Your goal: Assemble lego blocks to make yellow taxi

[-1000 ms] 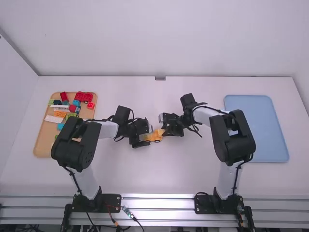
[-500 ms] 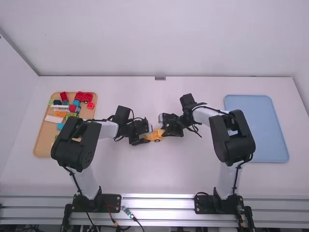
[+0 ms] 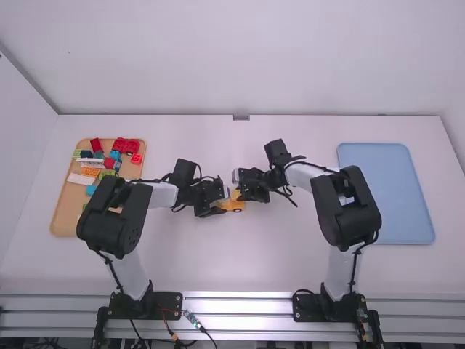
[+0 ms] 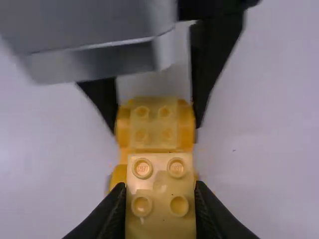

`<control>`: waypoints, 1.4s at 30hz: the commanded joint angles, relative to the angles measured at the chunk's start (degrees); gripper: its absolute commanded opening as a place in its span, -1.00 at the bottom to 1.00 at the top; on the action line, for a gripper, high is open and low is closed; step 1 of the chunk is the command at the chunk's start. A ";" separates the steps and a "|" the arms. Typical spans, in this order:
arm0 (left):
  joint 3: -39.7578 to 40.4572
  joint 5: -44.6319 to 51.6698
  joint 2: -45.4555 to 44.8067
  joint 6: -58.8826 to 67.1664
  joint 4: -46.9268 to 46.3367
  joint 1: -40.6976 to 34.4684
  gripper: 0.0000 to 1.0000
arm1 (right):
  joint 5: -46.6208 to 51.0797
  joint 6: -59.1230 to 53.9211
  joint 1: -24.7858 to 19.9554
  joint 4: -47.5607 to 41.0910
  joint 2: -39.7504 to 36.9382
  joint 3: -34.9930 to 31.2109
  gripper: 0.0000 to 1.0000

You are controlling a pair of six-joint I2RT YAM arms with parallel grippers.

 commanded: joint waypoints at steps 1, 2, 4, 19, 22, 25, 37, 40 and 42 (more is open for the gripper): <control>0.07 0.71 0.76 0.02 -0.26 -0.20 0.20 | 2.27 5.31 1.33 2.14 -1.40 -2.25 -0.72; 0.07 0.73 0.76 0.02 -0.26 -0.20 0.20 | 2.32 5.40 1.40 2.29 -1.40 -2.34 -0.71; 0.07 0.73 0.76 0.02 -0.22 -0.07 0.19 | 2.58 5.64 2.10 3.08 -1.40 -3.15 -0.71; 0.07 0.73 0.76 -1.47 0.17 -0.15 0.15 | 2.69 3.17 2.16 0.76 -1.40 -3.13 -0.73; 0.13 0.75 0.76 -1.45 0.15 -0.15 0.13 | 2.25 3.10 2.14 1.22 -1.40 -3.13 -0.73; 0.37 0.77 0.76 -1.47 -0.09 -0.15 0.11 | 2.03 3.02 2.16 1.20 -1.40 -3.13 -0.74; 0.35 1.01 0.76 -1.47 -0.26 -0.15 0.06 | 0.94 1.29 2.71 0.96 -1.40 -3.13 -0.78; 0.35 0.97 0.76 -1.45 -0.26 -0.17 0.04 | 1.99 1.29 3.50 0.96 -1.40 -3.13 -0.79; 0.35 1.01 0.76 -1.45 -0.24 -0.17 0.01 | 3.39 1.29 4.26 1.01 -1.40 -3.13 -0.84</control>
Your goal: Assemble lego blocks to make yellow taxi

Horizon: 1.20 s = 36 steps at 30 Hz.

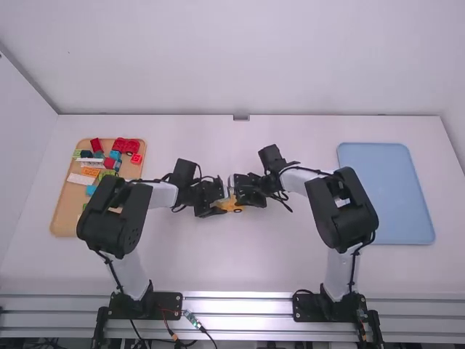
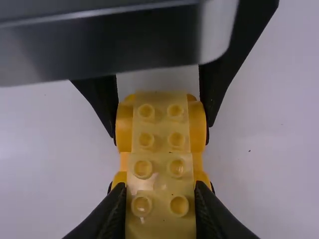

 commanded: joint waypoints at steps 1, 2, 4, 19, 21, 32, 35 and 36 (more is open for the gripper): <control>0.35 0.53 0.76 -0.86 -0.04 -0.15 0.01 | -0.07 0.00 1.99 -0.42 -1.25 -0.63 -0.85; 0.37 0.53 0.76 -0.86 -0.04 -0.15 0.01 | 0.00 0.22 2.25 -0.46 -1.25 -0.63 -0.85; 0.37 0.51 0.76 -0.88 0.00 -0.15 0.00 | 0.37 0.37 2.49 -0.28 -1.25 -0.63 -0.86; 0.35 0.51 0.76 -0.88 0.00 -0.15 -0.01 | -1.64 0.13 1.84 -0.04 -1.25 -0.63 0.85; 0.35 0.51 0.76 -0.88 0.00 -0.17 -0.02 | -1.90 0.13 1.33 0.02 -1.27 -0.63 0.90; 0.37 0.31 0.76 -0.88 0.00 -0.15 -0.06 | -13.51 -5.57 -5.20 -0.94 -1.36 -0.52 0.86; 0.35 0.27 0.76 -0.88 0.13 -0.17 -0.07 | -16.59 -7.04 -6.97 -1.42 -1.36 -0.55 0.18; 0.33 0.27 0.76 -0.88 0.15 -0.17 -0.06 | -16.87 -6.99 -7.08 -1.62 -1.36 -0.55 -0.08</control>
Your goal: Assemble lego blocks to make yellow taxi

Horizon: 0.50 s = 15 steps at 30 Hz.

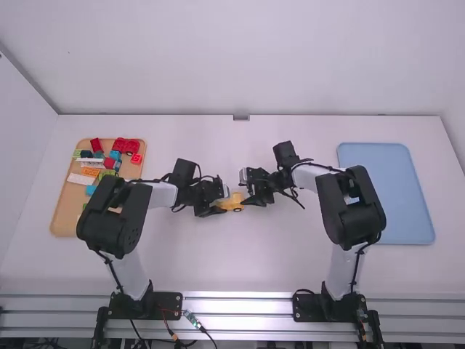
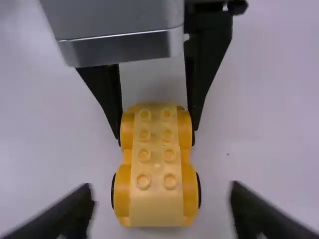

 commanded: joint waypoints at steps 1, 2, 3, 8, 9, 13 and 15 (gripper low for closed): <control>0.33 0.55 0.76 -0.40 -0.20 -0.15 -0.06 | -4.68 -1.77 -0.39 -0.48 -1.16 -0.44 -0.43; 0.35 0.55 0.76 -0.40 -0.17 -0.15 -0.06 | -4.48 -1.44 -0.24 -0.46 -1.16 -0.46 -1.00; 0.42 0.58 0.76 -0.42 -0.22 -0.17 -0.07 | -4.39 -0.85 0.00 -0.42 -1.16 -0.48 -1.00; 0.61 0.55 0.76 -0.40 -0.39 -0.15 -0.08 | -2.32 -2.49 2.47 -0.42 -1.16 -0.48 -1.00; 0.61 0.55 0.76 -0.42 -0.39 -0.15 -0.08 | -2.27 -2.54 2.56 -0.42 -1.16 -0.48 -1.00; 0.48 0.58 0.76 -0.38 -0.33 -0.15 -0.10 | 0.87 -0.55 4.04 0.35 -1.16 -0.52 -1.00; 0.44 0.55 0.76 -0.42 -0.37 -0.15 -0.11 | 2.16 1.09 4.42 1.70 -1.16 -0.90 -1.00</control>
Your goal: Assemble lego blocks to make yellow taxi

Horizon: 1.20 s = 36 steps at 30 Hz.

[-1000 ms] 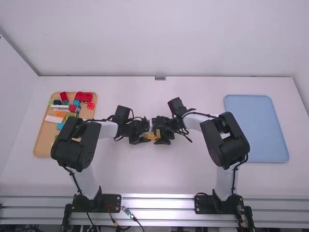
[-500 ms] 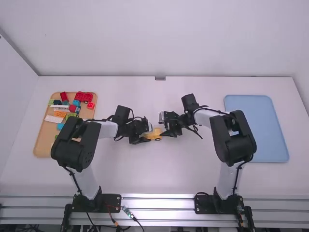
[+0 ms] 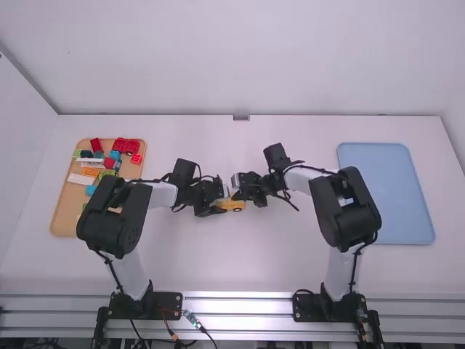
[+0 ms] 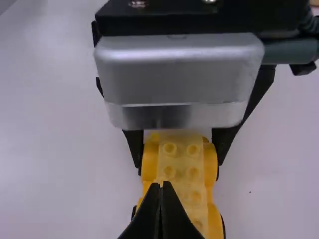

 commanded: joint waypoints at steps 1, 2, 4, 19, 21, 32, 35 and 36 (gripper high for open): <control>0.46 0.73 0.76 -0.44 -0.42 -0.15 -0.11 | 1.99 1.73 0.20 1.09 -1.16 -1.18 -1.00; 0.50 0.73 0.76 -0.44 -0.48 -0.15 -0.12 | 2.21 1.88 0.50 2.91 -1.16 -2.08 -1.00; 0.50 0.71 0.76 -0.44 -0.46 -0.15 -0.12 | 2.45 3.45 0.79 5.49 -1.16 -3.13 -1.00; 0.61 1.21 0.76 -0.47 -0.35 -0.17 -0.17 | 5.88 12.74 0.66 16.02 -0.05 -8.70 -1.00; 0.68 1.14 0.76 -0.47 -0.44 -0.17 -0.17 | 5.20 12.57 0.63 15.76 1.66 -8.22 -1.00; 0.74 0.75 0.76 -2.24 -0.22 -0.15 -0.27 | 5.92 7.58 2.25 14.27 7.10 -8.24 -1.00; 1.18 0.75 0.76 -2.61 -0.74 -0.15 -0.30 | 8.26 7.52 3.30 13.18 7.10 -8.24 -1.00; 1.38 0.77 0.76 -2.59 -1.01 -0.15 -0.31 | 8.66 7.34 3.63 12.79 7.10 -8.24 -1.00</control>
